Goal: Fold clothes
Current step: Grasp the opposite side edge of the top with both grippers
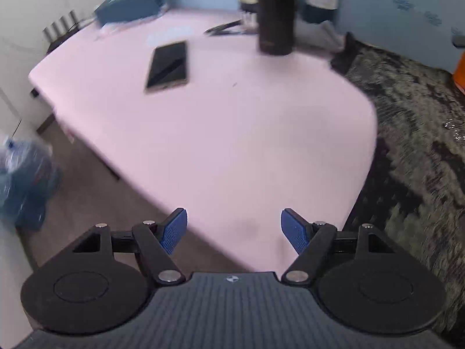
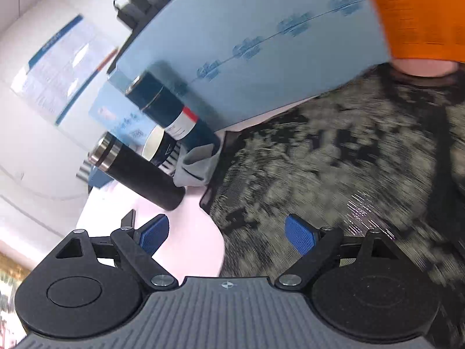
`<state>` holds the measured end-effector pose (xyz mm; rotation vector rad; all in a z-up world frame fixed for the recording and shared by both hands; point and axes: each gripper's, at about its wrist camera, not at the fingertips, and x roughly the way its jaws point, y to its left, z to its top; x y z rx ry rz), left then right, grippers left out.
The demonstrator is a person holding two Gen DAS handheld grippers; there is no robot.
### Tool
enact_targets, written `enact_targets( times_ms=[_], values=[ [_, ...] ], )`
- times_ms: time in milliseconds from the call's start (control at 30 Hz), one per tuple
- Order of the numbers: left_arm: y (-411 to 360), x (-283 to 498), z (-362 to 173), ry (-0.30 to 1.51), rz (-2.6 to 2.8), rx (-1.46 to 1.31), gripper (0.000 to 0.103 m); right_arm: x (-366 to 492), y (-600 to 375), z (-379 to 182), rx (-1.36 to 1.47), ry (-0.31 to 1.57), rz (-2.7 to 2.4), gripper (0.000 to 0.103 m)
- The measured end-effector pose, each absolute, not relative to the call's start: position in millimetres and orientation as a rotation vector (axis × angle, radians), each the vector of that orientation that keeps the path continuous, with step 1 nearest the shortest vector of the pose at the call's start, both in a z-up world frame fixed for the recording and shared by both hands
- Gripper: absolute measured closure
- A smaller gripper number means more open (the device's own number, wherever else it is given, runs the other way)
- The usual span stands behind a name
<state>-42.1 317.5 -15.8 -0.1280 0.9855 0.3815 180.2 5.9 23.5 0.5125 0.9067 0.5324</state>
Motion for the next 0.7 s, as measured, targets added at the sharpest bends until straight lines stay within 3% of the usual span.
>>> enact_targets(
  times_ms=[200,567,700],
  values=[
    [305.3,-77.5,-27.7,0.99,0.402,-0.126,0.034,234.5,78.1,1.3,0.269,0.88,0.506,0.016],
    [291.8,-75.0,-46.8,0.993,0.262,-0.129,0.033,266.0,184.9,-50.4,-0.075,0.883,0.436,0.016],
    [287.2,-67.8,-50.8,0.999,0.193,-0.134,0.026,270.0,200.1,-63.1,-0.121,0.875,0.414,0.016]
  ],
)
